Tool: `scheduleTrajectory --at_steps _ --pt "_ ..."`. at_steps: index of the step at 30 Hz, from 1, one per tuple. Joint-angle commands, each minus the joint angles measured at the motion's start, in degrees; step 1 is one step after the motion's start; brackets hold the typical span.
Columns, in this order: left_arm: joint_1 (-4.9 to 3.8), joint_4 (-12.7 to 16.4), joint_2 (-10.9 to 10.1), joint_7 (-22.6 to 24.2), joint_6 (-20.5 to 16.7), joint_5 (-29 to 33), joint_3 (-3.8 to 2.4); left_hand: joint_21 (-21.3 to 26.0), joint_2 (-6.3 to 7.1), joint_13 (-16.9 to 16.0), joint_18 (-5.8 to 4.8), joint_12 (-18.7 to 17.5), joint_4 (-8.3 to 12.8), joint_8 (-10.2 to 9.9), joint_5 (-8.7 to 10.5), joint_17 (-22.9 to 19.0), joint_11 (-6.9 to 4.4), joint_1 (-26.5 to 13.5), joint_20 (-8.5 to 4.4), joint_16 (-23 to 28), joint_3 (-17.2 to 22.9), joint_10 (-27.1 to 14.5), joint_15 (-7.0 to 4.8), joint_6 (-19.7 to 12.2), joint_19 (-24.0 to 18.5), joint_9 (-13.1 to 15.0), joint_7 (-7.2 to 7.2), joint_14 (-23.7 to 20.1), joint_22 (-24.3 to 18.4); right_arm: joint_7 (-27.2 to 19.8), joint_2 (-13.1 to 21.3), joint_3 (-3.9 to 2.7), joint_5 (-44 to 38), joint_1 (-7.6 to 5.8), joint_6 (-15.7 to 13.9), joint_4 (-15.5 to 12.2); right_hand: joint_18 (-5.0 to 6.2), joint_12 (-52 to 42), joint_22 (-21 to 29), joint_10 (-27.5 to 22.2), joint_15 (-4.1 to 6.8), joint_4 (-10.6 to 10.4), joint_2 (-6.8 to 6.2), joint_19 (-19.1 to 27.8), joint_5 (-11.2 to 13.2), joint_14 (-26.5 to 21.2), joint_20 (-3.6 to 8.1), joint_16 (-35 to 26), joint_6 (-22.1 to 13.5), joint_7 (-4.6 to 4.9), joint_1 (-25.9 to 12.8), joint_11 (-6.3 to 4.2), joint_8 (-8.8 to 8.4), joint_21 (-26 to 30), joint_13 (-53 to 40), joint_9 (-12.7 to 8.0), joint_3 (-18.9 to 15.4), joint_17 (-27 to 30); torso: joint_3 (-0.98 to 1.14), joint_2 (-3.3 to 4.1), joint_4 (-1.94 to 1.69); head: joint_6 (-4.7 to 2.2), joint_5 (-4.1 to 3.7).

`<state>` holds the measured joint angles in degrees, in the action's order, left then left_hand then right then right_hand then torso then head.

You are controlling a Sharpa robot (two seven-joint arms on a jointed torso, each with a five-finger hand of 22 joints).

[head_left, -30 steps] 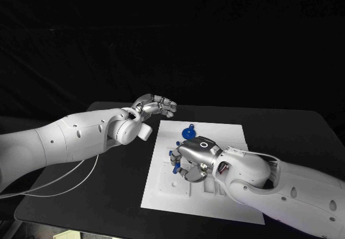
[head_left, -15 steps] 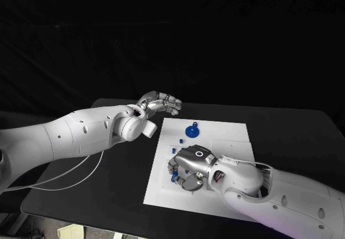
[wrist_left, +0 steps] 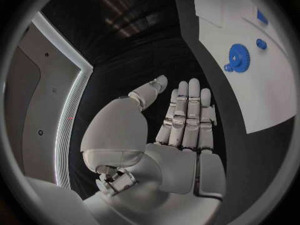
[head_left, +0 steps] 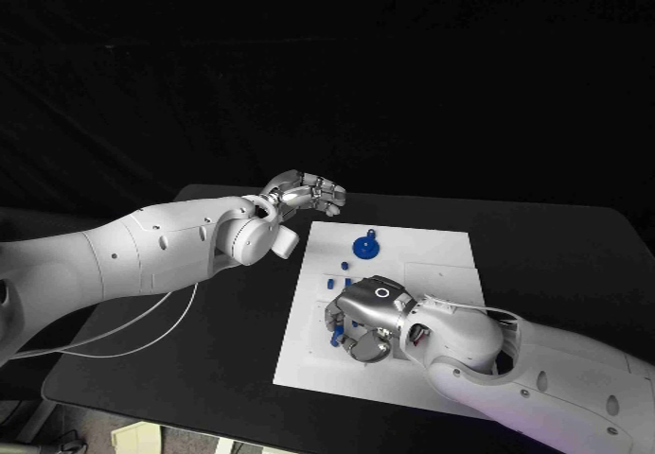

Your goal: Assemble the parts on the task board

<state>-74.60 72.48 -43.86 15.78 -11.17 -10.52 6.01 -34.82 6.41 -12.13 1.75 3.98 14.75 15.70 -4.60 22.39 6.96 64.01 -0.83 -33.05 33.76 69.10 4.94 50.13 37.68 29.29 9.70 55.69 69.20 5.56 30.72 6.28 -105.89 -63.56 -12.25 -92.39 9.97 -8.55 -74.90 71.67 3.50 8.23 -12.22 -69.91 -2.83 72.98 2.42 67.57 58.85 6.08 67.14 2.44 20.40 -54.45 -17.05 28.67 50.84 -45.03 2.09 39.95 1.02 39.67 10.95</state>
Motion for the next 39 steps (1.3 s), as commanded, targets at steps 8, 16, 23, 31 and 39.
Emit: scheduleTrajectory --at_steps 8,16,23,31,39 --pt "-0.04 0.1 0.0 0.4 0.7 0.3 -0.04 0.3 0.04 0.1 -0.17 0.0 -0.4 0.3 -0.22 0.1 -0.17 -0.5 0.19 0.3 -0.1 -0.4 0.15 -0.4 0.0 -0.1 -0.13 0.3 0.1 0.2 0.1 0.06 -2.5 0.06 2.0 0.3 5.03 -0.2 -0.9 2.6 0.51 0.6 0.7 0.0 0.0 -0.1 0.58 0.2 0.4 0.1 0.1 -0.05 0.28 -0.3 -0.2 0.1 -0.1 0.1 -0.05 -0.02 -0.04 0.13 -0.07" --pt "-0.04 0.1 -0.1 0.4 0.7 0.3 -0.04 0.3 0.04 0.1 -0.17 0.0 -0.4 0.3 -0.21 0.2 -0.17 -0.5 0.2 0.4 -0.1 -0.4 0.15 -0.4 0.0 -0.1 -0.13 0.3 0.1 0.3 0.1 0.11 -2.9 0.06 3.5 0.3 5.03 -0.2 -0.9 2.7 0.52 0.8 0.73 0.1 0.0 -0.1 0.59 0.1 0.4 0.09 0.1 -0.06 0.3 -0.3 -0.2 0.2 -0.2 0.1 -0.06 -0.01 -0.07 0.14 -0.09" --pt "-0.04 0.1 0.0 0.4 0.7 0.3 -0.04 0.3 0.05 0.1 -0.17 0.0 -0.4 0.3 -0.21 0.2 -0.17 -0.5 0.2 0.4 -0.1 -0.4 0.15 -0.4 0.0 -0.1 -0.13 0.3 0.1 0.4 -0.4 0.38 -3.4 0.06 3.7 0.1 5.03 -0.2 -0.9 2.7 0.52 1.0 0.74 0.1 0.0 -0.1 0.59 0.1 0.4 0.09 0.0 -0.06 0.3 -0.3 -0.2 0.2 -0.2 0.1 -0.08 -0.02 -0.05 0.22 -0.06" --pt "-0.04 0.1 0.0 0.4 0.8 0.3 -0.04 0.3 0.05 0.1 -0.17 0.0 -0.4 0.3 -0.21 0.3 -0.17 -0.5 0.2 0.4 -0.1 -0.4 0.15 -0.4 0.0 -0.1 -0.13 0.3 0.1 0.3 -0.9 0.83 -3.7 0.06 3.6 -0.2 5.03 -0.2 -0.9 2.7 0.52 1.0 0.78 0.1 0.0 -0.1 0.58 0.1 0.4 0.09 0.0 -0.06 0.31 -0.3 -0.2 0.2 -0.3 0.1 -0.04 -0.01 -0.08 0.27 -0.11" --pt "-0.04 0.1 -0.1 0.3 0.8 0.3 -0.04 0.3 0.05 0.1 -0.18 0.0 -0.4 0.3 -0.21 0.3 -0.17 -0.5 0.2 0.5 -0.1 -0.4 0.16 -0.4 0.0 -0.1 -0.13 0.3 0.2 0.3 -1.0 1.06 -3.5 0.06 4.9 0.0 5.03 -0.2 -1.0 2.7 0.51 1.1 0.8 0.1 0.0 -0.2 0.55 0.1 0.4 0.1 -0.3 -0.04 0.31 -0.3 -0.3 0.2 -0.4 0.1 -0.07 -0.01 -0.02 0.36 -0.17"
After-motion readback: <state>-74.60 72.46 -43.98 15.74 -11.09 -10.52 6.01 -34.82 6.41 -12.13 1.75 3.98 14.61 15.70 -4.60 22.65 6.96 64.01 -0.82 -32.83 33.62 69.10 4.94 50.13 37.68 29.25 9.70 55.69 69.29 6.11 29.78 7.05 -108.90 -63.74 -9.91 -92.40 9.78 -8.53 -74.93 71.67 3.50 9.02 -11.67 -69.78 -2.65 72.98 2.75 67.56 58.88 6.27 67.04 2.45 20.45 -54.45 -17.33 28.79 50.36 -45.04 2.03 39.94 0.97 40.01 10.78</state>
